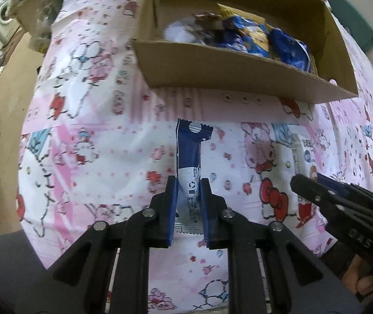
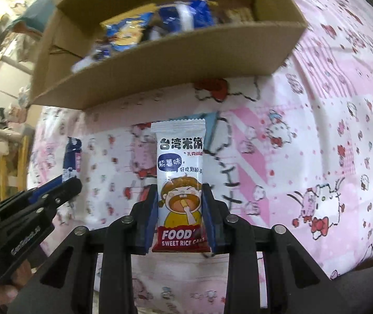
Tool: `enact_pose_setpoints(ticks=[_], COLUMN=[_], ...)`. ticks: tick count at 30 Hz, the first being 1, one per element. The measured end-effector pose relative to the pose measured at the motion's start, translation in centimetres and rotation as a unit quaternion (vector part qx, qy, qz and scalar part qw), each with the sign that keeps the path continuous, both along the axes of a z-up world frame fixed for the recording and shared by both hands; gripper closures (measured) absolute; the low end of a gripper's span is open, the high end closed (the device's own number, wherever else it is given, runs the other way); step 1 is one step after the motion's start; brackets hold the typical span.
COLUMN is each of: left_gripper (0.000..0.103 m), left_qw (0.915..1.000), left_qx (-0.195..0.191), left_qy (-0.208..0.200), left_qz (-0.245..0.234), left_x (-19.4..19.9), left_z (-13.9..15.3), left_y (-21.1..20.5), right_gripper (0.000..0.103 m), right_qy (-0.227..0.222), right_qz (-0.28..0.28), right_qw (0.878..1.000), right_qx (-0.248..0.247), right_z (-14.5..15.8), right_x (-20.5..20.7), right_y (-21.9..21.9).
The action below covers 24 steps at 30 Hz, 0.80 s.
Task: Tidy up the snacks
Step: 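Lower the stick packet and rice cake packet into the box and open both tools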
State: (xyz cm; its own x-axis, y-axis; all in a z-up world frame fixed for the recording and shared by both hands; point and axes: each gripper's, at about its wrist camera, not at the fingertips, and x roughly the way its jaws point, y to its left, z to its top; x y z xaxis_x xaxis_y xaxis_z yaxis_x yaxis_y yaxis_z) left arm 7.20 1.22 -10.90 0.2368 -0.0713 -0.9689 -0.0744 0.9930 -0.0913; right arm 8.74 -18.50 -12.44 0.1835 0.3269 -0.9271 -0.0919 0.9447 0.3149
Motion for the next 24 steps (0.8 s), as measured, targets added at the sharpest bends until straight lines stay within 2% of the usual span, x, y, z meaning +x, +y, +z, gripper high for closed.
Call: enact_pose_setpoints(ticks=[4,9,16,18,21,24], left_gripper=[0.089,0.089,0.089,0.089,0.089,0.089], left_qw=[0.9998,0.9983,0.9960,0.9956,0.9950,0.9940], left_qx=[0.011,0.028,0.032,0.030,0.033,0.033], left_qy=[-0.010,-0.043,-0.081,-0.086,-0.092,-0.103], left_qz=[0.014,0.029,0.022,0.022,0.021,0.017], left_x=[-0.4,-0.7,-0.6,-0.2,0.8,1.7], left_z=[0.8,1.8,3.6,4.3,5.2,6.3], left_y=[1.4,2.2,1.4,1.4,1.5,1.2], right_gripper=[0.070,0.070,0.070,0.070,0.070,0.070], right_qy=[-0.017,-0.047,-0.095,-0.107,-0.139,-0.147], right_qz=[0.014,0.033,0.042,0.037,0.028,0.012], right_qw=[0.999,0.996,0.988,0.987,0.986,0.985], right_qx=[0.031,0.072,0.111,0.113,0.084,0.092], right_z=[1.4,3.4,6.0,6.7,7.9,8.8], right_x=[-0.4,-0.7,-0.7,-0.5,-0.5,0.0], right_y=[0.4,1.1,1.3,1.0,0.4,-0.7])
